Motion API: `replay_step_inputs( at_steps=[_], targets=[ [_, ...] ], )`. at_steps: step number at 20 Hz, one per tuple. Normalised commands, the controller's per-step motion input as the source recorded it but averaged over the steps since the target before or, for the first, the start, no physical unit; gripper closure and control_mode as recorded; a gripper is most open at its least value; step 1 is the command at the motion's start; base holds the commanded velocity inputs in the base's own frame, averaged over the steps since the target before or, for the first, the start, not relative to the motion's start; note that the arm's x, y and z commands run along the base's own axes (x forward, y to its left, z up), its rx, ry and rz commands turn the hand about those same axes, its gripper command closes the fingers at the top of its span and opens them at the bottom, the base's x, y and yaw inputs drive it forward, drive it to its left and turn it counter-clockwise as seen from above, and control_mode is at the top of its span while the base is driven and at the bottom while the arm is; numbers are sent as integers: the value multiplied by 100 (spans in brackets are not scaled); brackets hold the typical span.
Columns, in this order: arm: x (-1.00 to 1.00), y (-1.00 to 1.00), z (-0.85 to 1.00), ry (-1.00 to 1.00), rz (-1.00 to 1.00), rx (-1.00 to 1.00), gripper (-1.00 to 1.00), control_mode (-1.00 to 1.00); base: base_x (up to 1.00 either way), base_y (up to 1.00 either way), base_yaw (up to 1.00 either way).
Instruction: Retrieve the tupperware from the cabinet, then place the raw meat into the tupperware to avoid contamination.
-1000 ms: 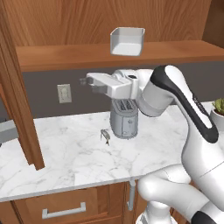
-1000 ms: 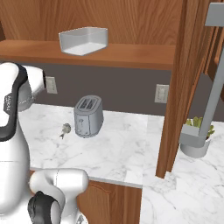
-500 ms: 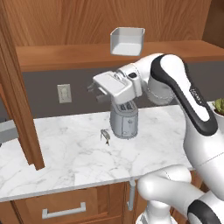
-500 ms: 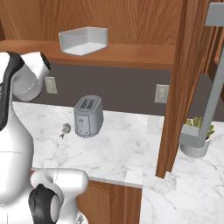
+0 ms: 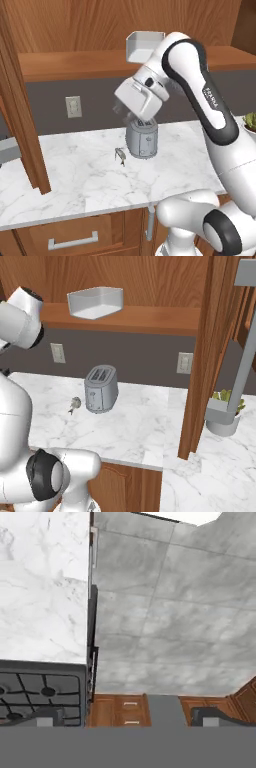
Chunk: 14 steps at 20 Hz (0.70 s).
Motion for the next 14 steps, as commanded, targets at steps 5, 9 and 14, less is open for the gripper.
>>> replay_step_inputs(
  at_steps=[5, 9, 14],
  targets=[
    [-5, -24, -20, -15, -2, -50, -100, -100, 0, 0, 0],
    [-8, -22, -21, -24, -4, -50, -100, -100, 0, 0, 0],
    [-4, -33, -3, -17, 0, -41, -100, -100, 0, 0, 0]
  ],
)
